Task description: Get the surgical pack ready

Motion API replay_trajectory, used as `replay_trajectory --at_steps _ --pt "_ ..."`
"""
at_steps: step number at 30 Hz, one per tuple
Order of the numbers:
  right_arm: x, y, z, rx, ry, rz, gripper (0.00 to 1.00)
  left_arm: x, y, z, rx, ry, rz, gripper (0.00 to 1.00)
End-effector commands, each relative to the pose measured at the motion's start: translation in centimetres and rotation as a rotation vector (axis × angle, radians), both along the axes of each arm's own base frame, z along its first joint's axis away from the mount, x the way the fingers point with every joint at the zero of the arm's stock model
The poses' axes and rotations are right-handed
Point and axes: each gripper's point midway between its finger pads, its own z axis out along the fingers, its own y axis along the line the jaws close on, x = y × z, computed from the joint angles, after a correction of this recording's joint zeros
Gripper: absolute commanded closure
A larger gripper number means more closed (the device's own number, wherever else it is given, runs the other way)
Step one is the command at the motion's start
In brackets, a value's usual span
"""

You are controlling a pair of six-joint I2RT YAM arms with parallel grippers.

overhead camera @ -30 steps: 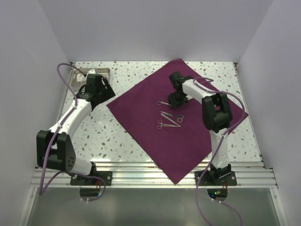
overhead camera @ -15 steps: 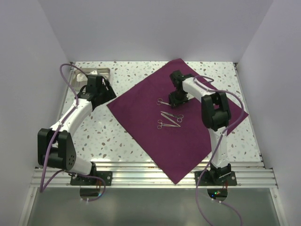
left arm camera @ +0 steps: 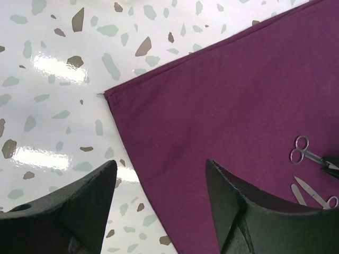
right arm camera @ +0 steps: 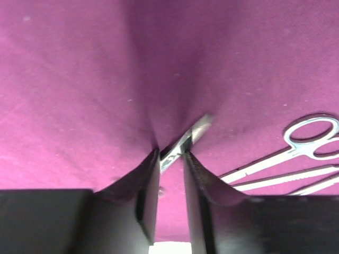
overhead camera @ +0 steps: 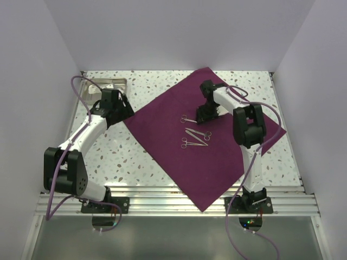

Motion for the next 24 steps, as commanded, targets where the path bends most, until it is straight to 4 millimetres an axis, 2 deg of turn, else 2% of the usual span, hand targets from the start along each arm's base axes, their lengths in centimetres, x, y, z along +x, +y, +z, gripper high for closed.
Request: replay_trajectory --at_steps 1,6,10,11,14,15,17,19,24 --pt "-4.3 -1.4 -5.2 -0.077 0.211 -0.004 0.74 0.3 -0.3 0.4 0.005 -0.021 -0.026 0.29" --pt "-4.2 -1.6 -4.3 -0.088 0.203 0.05 0.86 0.2 -0.2 0.6 0.006 -0.028 -0.024 0.29" --pt "-3.3 -1.5 -2.8 -0.075 0.151 0.076 0.95 -0.1 -0.1 0.6 0.01 -0.022 -0.022 0.29" --pt "-2.9 -1.4 -2.0 -0.068 0.123 0.086 1.0 -0.2 -0.1 0.7 0.008 -0.023 -0.023 0.29" --pt "-2.2 -0.8 -0.7 -0.033 0.063 0.115 1.0 -0.3 -0.6 1.0 -0.001 -0.027 -0.059 0.29" --pt "-1.5 -0.5 -0.4 -0.022 0.021 0.126 1.0 -0.3 -1.0 1.2 -0.011 -0.03 -0.086 0.29" --pt "-0.6 -0.3 1.3 -0.008 -0.058 0.175 1.0 -0.3 -3.0 2.1 -0.061 -0.062 -0.214 0.31" --pt "0.4 0.1 2.2 0.001 -0.137 0.252 1.0 -0.4 -4.8 3.2 -0.123 -0.114 -0.314 0.3" --pt "1.6 1.7 4.9 0.066 -0.329 0.441 1.0 -1.1 -8.4 4.3 -0.258 -0.171 -0.496 0.29"
